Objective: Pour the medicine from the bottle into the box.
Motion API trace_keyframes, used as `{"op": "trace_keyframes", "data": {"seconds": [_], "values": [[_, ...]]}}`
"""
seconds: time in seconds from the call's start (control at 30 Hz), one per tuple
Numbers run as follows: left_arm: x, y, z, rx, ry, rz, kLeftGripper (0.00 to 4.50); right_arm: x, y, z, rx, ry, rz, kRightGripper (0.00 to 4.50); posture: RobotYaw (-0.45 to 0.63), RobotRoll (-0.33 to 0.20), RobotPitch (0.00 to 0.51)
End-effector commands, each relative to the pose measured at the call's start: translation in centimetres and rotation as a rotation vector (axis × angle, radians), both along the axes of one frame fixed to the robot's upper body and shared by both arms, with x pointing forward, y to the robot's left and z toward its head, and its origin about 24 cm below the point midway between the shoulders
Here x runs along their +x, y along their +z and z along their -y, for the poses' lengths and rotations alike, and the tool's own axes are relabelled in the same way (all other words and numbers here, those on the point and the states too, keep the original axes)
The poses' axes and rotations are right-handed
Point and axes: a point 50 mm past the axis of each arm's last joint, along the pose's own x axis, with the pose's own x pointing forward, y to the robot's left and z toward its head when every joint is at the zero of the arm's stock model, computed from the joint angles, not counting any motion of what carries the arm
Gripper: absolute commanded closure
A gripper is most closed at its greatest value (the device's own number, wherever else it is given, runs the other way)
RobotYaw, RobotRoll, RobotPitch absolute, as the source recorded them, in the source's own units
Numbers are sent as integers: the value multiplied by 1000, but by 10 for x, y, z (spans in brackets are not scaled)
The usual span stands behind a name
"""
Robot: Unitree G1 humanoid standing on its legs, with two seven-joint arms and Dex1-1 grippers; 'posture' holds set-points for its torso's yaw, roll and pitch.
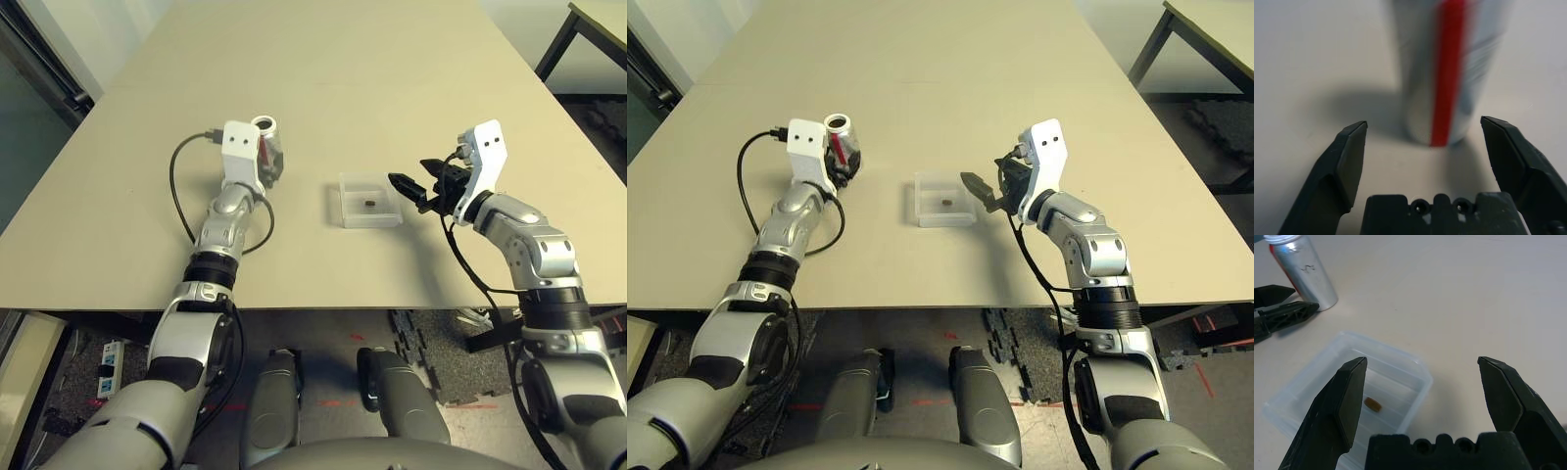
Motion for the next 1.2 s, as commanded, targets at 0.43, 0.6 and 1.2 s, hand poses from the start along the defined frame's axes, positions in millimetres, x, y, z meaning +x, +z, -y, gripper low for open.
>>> {"op": "trace_keyframes", "data": {"seconds": [0.43,0.6,1.2], "values": [[2,8,1,-3,-7,58,36,0,2,2,-7,2,15,0,17,0,154],[0,6,5,-7,-23,52,36,0,2,4,-8,-3,17,0,14,0,152],[-45,15,3,-47,-103,21,36,-8,4,24,8,-93,45,0,30,0,174]]}}
